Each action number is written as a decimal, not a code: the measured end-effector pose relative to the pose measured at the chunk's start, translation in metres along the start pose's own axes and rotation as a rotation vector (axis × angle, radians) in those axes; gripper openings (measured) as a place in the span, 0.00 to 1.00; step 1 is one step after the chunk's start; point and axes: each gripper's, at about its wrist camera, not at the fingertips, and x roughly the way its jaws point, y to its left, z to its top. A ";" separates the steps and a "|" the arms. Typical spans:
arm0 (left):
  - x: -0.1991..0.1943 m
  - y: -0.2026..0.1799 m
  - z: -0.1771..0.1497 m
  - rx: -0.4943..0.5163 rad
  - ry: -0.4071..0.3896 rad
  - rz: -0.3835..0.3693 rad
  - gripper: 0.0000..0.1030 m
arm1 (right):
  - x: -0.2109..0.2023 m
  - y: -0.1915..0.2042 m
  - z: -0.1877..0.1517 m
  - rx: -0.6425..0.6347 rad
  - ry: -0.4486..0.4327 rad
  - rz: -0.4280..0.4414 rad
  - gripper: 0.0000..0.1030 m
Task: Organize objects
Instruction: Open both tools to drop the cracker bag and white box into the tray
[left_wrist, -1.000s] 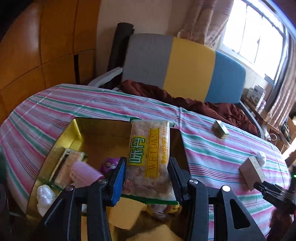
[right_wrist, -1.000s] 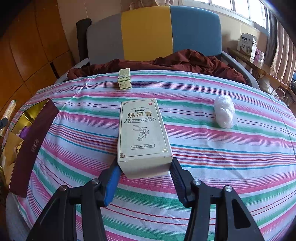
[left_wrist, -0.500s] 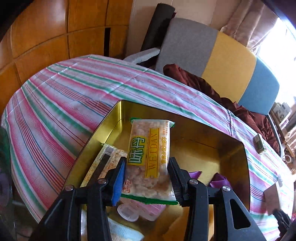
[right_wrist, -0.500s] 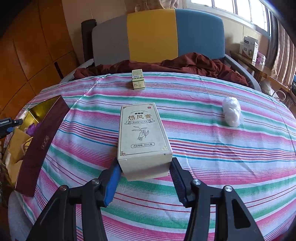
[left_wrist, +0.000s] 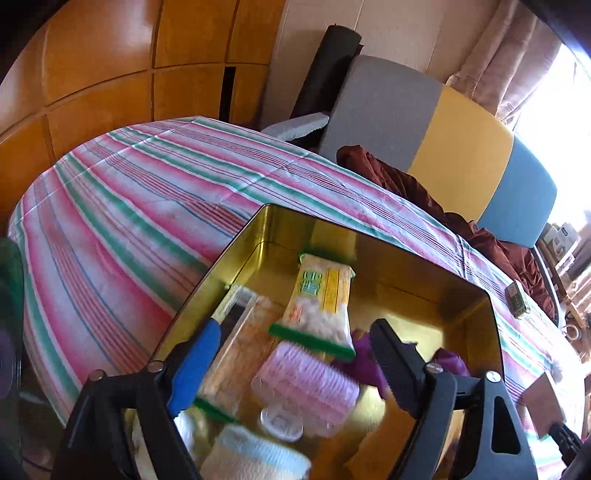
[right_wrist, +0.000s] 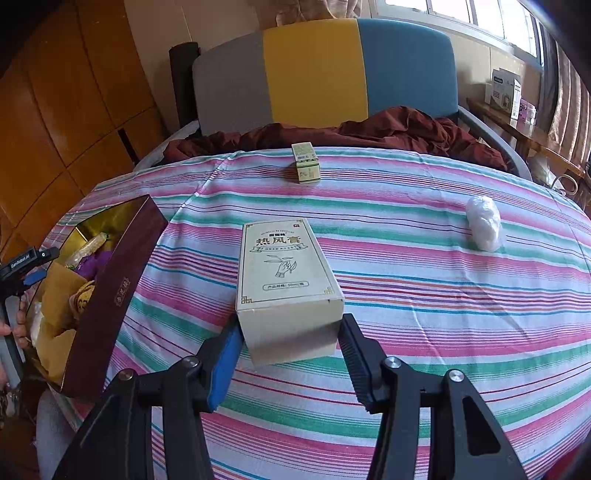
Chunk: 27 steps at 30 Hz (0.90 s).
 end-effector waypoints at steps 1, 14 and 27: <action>-0.005 0.001 -0.005 -0.011 -0.008 -0.001 0.85 | 0.000 0.003 0.001 -0.001 -0.001 0.007 0.51; -0.050 -0.018 -0.061 0.025 -0.045 -0.035 0.90 | -0.018 0.068 0.037 -0.045 -0.055 0.159 0.51; -0.069 -0.010 -0.070 0.029 -0.037 -0.071 0.92 | 0.042 0.190 0.084 -0.227 0.054 0.344 0.51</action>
